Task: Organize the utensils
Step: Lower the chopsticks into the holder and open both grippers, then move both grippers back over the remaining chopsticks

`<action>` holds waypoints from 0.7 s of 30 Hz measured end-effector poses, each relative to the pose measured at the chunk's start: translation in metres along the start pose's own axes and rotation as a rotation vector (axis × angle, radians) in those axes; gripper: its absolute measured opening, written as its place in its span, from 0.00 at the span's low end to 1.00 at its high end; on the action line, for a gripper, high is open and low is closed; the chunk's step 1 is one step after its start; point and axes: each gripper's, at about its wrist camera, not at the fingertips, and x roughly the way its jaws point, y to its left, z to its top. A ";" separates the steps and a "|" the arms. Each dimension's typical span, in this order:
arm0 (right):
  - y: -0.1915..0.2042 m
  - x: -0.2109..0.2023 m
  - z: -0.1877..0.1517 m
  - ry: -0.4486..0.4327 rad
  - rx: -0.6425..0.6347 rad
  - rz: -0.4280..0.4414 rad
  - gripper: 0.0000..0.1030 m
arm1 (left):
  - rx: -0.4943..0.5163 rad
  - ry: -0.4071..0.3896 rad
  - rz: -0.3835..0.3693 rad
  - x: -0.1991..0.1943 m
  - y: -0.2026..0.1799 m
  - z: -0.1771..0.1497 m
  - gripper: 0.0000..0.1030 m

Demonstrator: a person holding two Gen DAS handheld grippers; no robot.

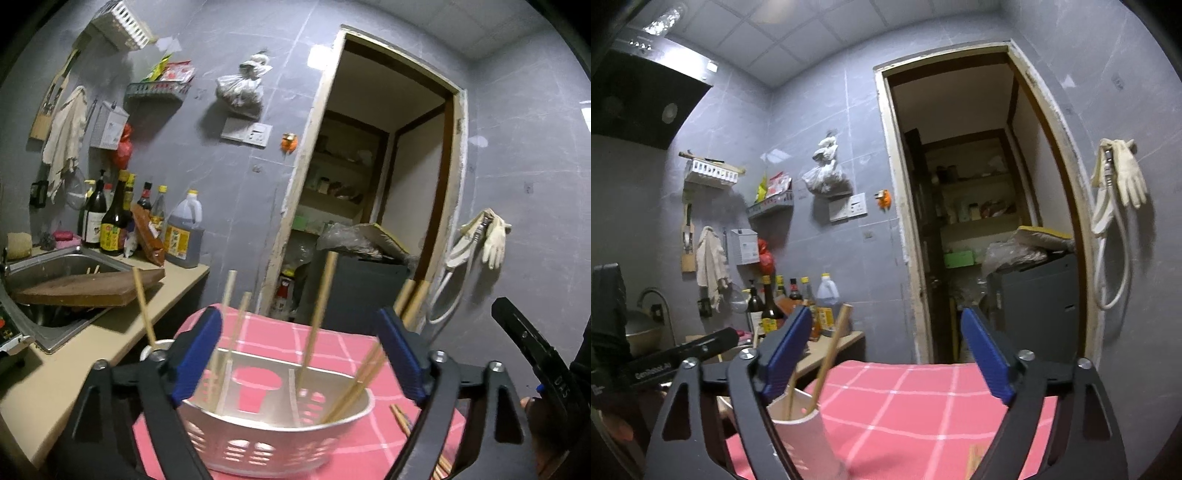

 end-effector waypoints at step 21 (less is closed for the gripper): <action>-0.068 -0.055 -0.018 0.192 -0.088 -0.155 1.00 | 0.063 0.186 -0.125 0.022 -0.096 -0.067 0.95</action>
